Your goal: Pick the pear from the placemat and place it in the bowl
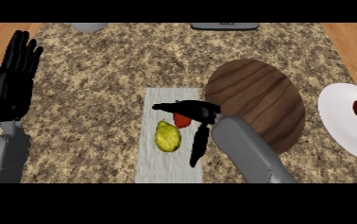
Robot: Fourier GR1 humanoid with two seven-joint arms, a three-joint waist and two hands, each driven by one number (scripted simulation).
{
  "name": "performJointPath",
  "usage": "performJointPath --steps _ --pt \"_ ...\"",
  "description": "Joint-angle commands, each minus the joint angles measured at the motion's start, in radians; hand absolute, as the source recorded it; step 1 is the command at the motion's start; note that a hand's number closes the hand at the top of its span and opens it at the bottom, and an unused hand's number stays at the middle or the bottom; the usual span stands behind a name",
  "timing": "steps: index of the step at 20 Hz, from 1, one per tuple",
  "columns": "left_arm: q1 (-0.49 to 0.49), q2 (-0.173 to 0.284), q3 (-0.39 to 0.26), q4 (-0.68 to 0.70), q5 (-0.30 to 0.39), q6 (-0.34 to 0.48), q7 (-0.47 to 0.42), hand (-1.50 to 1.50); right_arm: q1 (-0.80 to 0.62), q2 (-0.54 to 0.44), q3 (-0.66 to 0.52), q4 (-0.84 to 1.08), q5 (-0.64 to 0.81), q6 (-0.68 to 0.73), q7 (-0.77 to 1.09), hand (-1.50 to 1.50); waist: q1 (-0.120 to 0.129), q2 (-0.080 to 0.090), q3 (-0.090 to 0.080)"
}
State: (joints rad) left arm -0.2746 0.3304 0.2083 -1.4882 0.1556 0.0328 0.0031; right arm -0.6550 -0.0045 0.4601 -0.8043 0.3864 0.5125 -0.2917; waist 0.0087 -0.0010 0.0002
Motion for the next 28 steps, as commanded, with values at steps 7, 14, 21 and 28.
performJointPath --steps 7,14,21,28 --pt "0.036 -0.002 0.03 -0.015 0.013 -0.037 -0.024 0.0 -0.019 0.004 0.156 0.081 -0.099 -0.096 0.054 -1.5 0.01 0.004 0.0" --pt "0.058 -0.042 -0.004 -0.018 -0.026 -0.017 -0.04 0.0 -0.025 0.004 0.218 0.178 -0.115 -0.171 -0.023 -1.5 0.012 0.005 0.0" --pt "0.027 -0.031 0.003 -0.041 -0.013 -0.028 -0.003 0.0 -0.041 0.004 0.298 0.206 -0.2 -0.33 -0.113 1.5 0.024 0.006 0.001" --pt "-0.009 -0.026 0.011 -0.002 -0.026 -0.012 0.015 0.0 -0.148 -0.2 0.219 0.223 -0.169 -0.257 -0.235 1.5 0.003 0.006 0.0"
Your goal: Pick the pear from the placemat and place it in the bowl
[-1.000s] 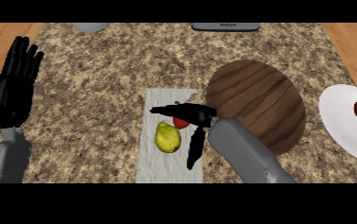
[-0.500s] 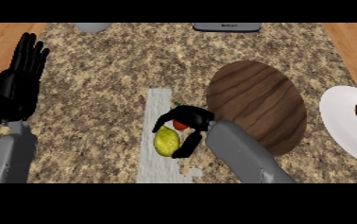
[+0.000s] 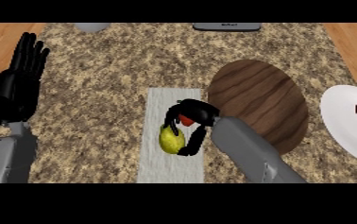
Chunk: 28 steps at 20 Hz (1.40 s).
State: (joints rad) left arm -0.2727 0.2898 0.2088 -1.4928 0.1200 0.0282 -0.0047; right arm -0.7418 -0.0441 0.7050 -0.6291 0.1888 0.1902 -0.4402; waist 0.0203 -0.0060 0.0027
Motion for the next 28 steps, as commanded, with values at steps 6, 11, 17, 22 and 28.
performJointPath --steps 6,11,17,22,28 --pt "-0.003 0.007 0.011 -0.009 0.004 0.0 -0.006 0.0 -0.16 -0.627 0.038 0.127 0.221 -0.04 -0.27 1.5 -0.004 0.035 0.004" --pt "-0.02 -0.002 0.009 -0.016 0.027 -0.014 -0.011 0.0 -0.201 -0.827 -0.011 0.201 0.235 -0.154 -0.478 1.5 0.025 0.058 0.01" --pt "-0.024 -0.009 -0.008 -0.008 0.027 -0.03 -0.019 0.0 -0.245 -0.926 -0.115 0.305 0.163 -0.193 -0.682 1.5 0.063 0.064 0.01" --pt "-0.033 -0.005 -0.021 -0.021 0.031 -0.044 0.002 0.0 -0.28 -0.979 -0.184 0.31 0.083 -0.091 -0.853 1.5 0.064 0.053 0.01" --pt "-0.064 -0.01 -0.022 -0.004 0.007 -0.01 0.007 0.0 -0.31 -0.984 -0.22 0.276 0.002 0.092 -0.91 1.5 0.055 0.047 0.007"
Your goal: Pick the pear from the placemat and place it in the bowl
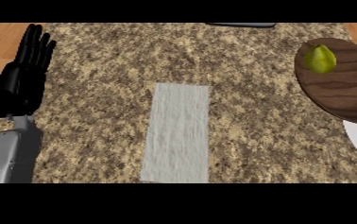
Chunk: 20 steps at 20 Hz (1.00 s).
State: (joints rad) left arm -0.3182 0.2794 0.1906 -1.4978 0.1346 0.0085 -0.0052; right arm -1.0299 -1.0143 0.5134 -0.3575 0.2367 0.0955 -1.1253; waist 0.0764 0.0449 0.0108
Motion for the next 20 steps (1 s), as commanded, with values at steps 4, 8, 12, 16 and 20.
performJointPath --steps 4,8,12,16,20 --pt "0.001 0.007 0.006 0.021 -0.005 -0.002 -0.007 0.0 -0.029 -0.016 -0.026 -0.039 -0.098 0.318 -0.217 1.5 -0.007 -0.012 -0.006" --pt "0.013 -0.007 -0.009 0.027 -0.009 -0.007 -0.021 0.0 -0.026 0.0 0.007 -0.083 -0.118 0.374 -0.193 1.5 -0.008 -0.015 -0.008" --pt "0.008 0.003 0.001 0.019 -0.023 0.015 -0.009 0.0 -0.053 -0.011 0.037 -0.141 -0.142 0.45 -0.151 1.5 -0.016 -0.027 -0.009" --pt "0.013 0.013 0.012 0.029 -0.002 -0.009 -0.004 0.0 -0.05 0.037 0.092 -0.196 -0.134 0.431 -0.108 1.5 -0.015 -0.025 -0.01" --pt "0.005 0.023 0.022 0.016 -0.008 0.011 0.022 0.0 -0.048 0.039 0.147 -0.259 -0.12 0.437 -0.088 1.5 -0.029 -0.031 -0.01"
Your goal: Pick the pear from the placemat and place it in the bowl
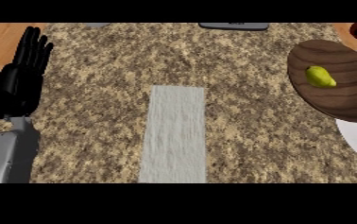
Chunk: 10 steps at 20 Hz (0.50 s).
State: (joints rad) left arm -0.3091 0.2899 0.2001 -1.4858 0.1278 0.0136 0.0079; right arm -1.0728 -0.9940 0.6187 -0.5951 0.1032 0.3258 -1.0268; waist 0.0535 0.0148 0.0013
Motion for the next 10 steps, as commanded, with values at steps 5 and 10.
performJointPath --steps 5,10 --pt "0.023 0.015 0.031 0.023 0.007 -0.008 -0.03 0.0 0.008 0.065 0.09 -0.127 -0.002 0.215 -0.115 1.5 -0.032 -0.01 -0.002" --pt "0.009 0.008 0.022 0.015 -0.003 0.004 -0.021 0.0 0.089 0.168 0.142 -0.162 0.038 0.087 -0.051 1.5 -0.038 -0.01 -0.001"
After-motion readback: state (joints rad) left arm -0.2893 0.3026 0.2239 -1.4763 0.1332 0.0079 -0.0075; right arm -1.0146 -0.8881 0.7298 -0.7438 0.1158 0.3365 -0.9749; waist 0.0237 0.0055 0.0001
